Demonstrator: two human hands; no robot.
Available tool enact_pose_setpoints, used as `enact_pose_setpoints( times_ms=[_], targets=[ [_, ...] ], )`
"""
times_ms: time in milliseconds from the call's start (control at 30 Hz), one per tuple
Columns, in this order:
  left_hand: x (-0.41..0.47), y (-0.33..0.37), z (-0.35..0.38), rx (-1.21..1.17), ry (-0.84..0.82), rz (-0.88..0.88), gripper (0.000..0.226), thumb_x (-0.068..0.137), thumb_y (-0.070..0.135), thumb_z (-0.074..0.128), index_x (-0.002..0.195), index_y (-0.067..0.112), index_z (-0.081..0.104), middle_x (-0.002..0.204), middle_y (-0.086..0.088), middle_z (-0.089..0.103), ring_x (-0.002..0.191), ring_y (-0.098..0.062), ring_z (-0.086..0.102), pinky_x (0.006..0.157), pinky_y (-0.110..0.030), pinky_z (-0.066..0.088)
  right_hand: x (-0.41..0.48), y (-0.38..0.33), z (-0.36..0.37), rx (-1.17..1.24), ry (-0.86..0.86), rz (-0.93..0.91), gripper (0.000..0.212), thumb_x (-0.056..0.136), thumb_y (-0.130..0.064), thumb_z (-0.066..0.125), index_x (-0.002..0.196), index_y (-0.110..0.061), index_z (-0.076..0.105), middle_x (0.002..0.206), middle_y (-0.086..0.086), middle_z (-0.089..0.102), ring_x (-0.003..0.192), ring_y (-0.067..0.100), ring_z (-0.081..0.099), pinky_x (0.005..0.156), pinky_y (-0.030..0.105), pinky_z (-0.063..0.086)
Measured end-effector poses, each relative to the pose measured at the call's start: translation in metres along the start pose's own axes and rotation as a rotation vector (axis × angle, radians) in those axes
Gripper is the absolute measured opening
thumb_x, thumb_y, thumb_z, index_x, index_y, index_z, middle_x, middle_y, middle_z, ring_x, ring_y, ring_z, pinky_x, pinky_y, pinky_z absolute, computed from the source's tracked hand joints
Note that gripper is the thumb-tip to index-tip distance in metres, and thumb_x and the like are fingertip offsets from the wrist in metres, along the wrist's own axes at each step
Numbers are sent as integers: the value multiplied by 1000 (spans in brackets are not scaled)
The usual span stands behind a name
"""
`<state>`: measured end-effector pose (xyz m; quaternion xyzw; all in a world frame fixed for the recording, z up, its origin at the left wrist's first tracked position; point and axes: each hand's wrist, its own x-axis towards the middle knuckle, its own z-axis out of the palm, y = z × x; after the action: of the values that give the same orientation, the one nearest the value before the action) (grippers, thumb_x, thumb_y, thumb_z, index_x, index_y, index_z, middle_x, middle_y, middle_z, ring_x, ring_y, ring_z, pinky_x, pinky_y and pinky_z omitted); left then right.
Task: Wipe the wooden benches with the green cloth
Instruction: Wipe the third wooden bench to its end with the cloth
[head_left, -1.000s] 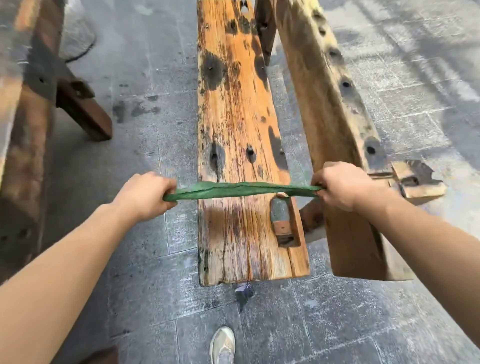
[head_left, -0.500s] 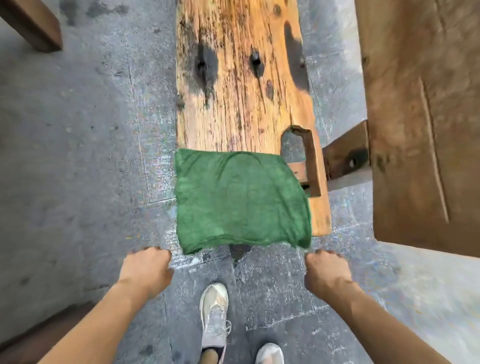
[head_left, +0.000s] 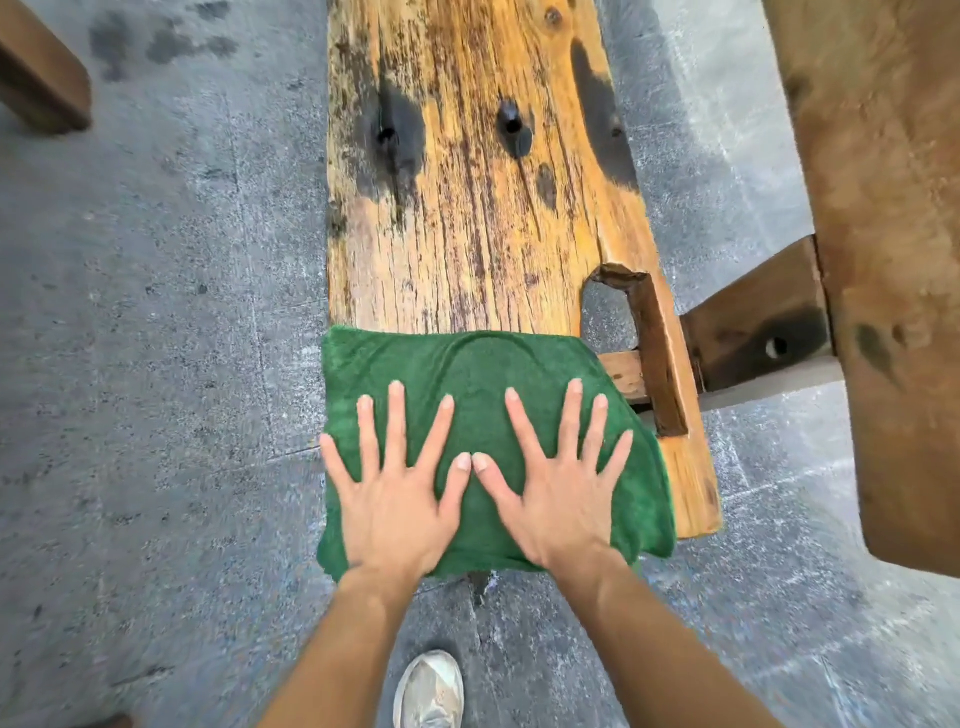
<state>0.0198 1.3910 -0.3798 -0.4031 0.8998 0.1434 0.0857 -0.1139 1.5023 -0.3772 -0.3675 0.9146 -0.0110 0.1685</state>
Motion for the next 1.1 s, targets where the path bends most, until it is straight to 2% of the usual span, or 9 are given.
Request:
enact_pose_setpoints(
  times_ms=[67, 133, 233, 367, 633, 967, 1100],
  targets=[
    [3, -2, 13, 2, 68, 3, 65, 103, 65, 21, 164, 48, 10, 176, -5, 1, 161, -37, 0, 119, -77, 5, 3, 2, 10, 32, 85, 10, 78, 93, -89, 13, 162, -56, -3, 175, 16, -9, 160, 45, -7, 120, 76, 2],
    [7, -3, 19, 31, 105, 6, 64, 103, 65, 20, 164, 50, 8, 176, -4, 1, 162, -36, 0, 118, -79, 4, 7, 2, 15, 33, 130, 2, 79, 93, -89, 18, 163, -55, 5, 176, 16, -1, 160, 46, -1, 120, 77, 4],
    [6, -1, 21, 29, 112, -11, 62, 102, 66, 17, 162, 55, 2, 176, 1, -7, 162, -32, -7, 116, -81, 0, 6, 4, 17, 6, 151, 4, 79, 92, -89, 18, 162, -56, 1, 176, 15, -5, 160, 45, -5, 119, 77, 1],
    [7, 1, 22, 29, 105, -24, 63, 102, 67, 18, 162, 55, 3, 176, 2, -7, 162, -31, -7, 116, -80, 7, 7, 9, 19, 9, 150, 1, 80, 92, -89, 17, 161, -57, -4, 176, 14, -10, 160, 44, -9, 119, 77, -1],
    [9, 4, 12, 34, 72, -30, 64, 101, 69, 18, 161, 56, 1, 176, 1, -10, 161, -32, -10, 115, -80, 11, 8, 7, 18, 18, 144, 6, 81, 91, -89, 17, 162, -56, 1, 176, 14, -5, 161, 43, -2, 119, 77, 5],
    [64, 4, -4, 36, 86, -71, 63, 97, 76, 5, 157, 62, -10, 174, 3, -17, 161, -31, -14, 114, -74, 16, 76, 5, -5, 84, 91, 34, 88, 78, -100, 9, 152, -66, -22, 171, 7, -32, 160, 31, -22, 126, 66, 2],
    [89, 5, -9, 37, 84, -90, 64, 97, 77, 7, 157, 62, -10, 174, 4, -18, 161, -30, -15, 112, -76, 16, 107, 5, -15, 83, 76, 14, 89, 78, -101, 10, 151, -65, -23, 168, 6, -37, 158, 30, -28, 127, 63, -3]
  ],
)
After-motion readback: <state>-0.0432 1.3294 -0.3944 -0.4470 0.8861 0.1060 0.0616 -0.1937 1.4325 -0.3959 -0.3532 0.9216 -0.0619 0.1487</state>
